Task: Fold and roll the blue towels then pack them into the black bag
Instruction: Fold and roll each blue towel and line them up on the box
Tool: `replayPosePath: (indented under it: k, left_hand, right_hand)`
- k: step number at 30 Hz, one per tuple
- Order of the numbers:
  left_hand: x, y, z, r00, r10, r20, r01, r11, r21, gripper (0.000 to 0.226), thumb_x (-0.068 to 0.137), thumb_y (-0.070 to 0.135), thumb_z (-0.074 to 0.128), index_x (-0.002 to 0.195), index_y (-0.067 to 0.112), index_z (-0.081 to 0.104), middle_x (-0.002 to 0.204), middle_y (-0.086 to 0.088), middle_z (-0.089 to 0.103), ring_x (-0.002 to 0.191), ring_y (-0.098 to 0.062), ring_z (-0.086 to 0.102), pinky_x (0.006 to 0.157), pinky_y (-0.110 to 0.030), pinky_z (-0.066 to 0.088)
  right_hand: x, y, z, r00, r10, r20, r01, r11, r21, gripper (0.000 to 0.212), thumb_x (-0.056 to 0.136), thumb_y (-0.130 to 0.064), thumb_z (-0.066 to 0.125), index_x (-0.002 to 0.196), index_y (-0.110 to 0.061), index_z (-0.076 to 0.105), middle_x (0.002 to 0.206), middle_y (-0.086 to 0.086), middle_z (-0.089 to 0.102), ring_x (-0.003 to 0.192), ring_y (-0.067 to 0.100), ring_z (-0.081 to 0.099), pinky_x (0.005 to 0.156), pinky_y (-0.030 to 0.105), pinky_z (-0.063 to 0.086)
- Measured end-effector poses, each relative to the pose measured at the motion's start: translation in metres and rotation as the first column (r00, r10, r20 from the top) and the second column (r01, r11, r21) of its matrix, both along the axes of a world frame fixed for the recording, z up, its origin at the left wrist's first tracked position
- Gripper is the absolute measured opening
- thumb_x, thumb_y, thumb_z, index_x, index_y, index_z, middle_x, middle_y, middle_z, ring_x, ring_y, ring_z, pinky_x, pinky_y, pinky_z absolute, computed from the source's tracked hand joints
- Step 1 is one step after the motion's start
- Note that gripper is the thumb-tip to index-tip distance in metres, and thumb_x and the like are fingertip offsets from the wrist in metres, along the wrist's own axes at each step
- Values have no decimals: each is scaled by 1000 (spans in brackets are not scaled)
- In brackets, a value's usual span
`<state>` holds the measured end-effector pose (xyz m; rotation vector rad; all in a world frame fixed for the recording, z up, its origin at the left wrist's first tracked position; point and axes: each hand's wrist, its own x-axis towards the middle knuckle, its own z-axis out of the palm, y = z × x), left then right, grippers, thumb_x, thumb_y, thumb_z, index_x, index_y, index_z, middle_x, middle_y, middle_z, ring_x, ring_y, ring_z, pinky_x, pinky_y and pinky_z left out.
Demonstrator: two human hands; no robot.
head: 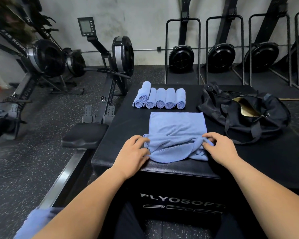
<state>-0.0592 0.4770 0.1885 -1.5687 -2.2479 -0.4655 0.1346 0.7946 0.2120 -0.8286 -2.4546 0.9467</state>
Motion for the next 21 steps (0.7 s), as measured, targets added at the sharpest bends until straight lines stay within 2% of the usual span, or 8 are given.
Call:
replayPosePath:
  k: [2,5,8,10,12,16,18,21]
  left_hand:
    - [5,1,5,992,86,88,-96,990,105,4,97,27,69,98,24,70,123,9,64,113,-26,52,94,-44,47]
    - [7,6,18,928,166,335,-239,953,189,6,98,25,66,103,28,65,98,16,67,97,-18,56,87,-42,47]
    - [1,16,31,771,113,627,-334,910,247,12,98,23,68,104,30,61,83,11,67,78,-10,59,80,-28,48]
    - [-7,25,43,662,49,748,-378,884,277,13,99,20,70,106,29,62,75,0,66,69,-10,58,72,-21,46]
    - [-15,33,54,584,21,811,-420,863,280,10,100,20,69,105,28,65,69,-3,62,64,-7,53,67,-17,44]
    - [-33,51,63,456,19,890,-547,794,264,7,100,22,68,98,26,73,63,15,56,58,-2,47,61,-16,42]
    - [-38,66,67,377,-36,925,-635,717,287,7,99,20,69,97,24,75,75,17,65,62,2,52,63,-12,43]
    - [-43,89,72,291,-112,950,-757,581,301,4,98,20,72,99,22,75,89,13,71,75,0,60,64,-9,45]
  right_hand:
    - [0,-1,2,1000,6,-1,-6,1000,-21,32,83,-13,74,105,-37,73,81,-8,69,78,6,64,67,18,42]
    - [0,0,6,997,5,-83,-9,999,-50,35,84,-8,72,101,-39,76,86,-10,72,79,4,63,70,14,42]
    - [-3,2,9,980,-31,-199,3,990,-141,35,85,-3,69,98,-34,80,97,-12,76,85,3,65,79,18,48]
    - [-7,3,10,961,-79,-266,10,967,-254,36,84,2,66,94,-28,81,95,-3,77,84,15,65,81,28,51]
    - [-11,5,13,947,-120,-299,8,937,-349,35,83,6,63,88,-23,80,90,3,75,78,18,59,75,31,48]
    - [-23,13,20,932,-216,-292,57,881,-469,31,84,4,63,86,-22,81,89,3,76,79,16,56,75,34,45]
    - [-31,18,25,917,-263,-301,79,858,-508,33,83,-1,64,90,-26,83,91,-3,77,83,18,57,78,37,46]
    - [-45,23,32,894,-310,-323,82,822,-563,39,81,-4,61,102,-29,83,93,2,71,84,20,56,80,37,48]
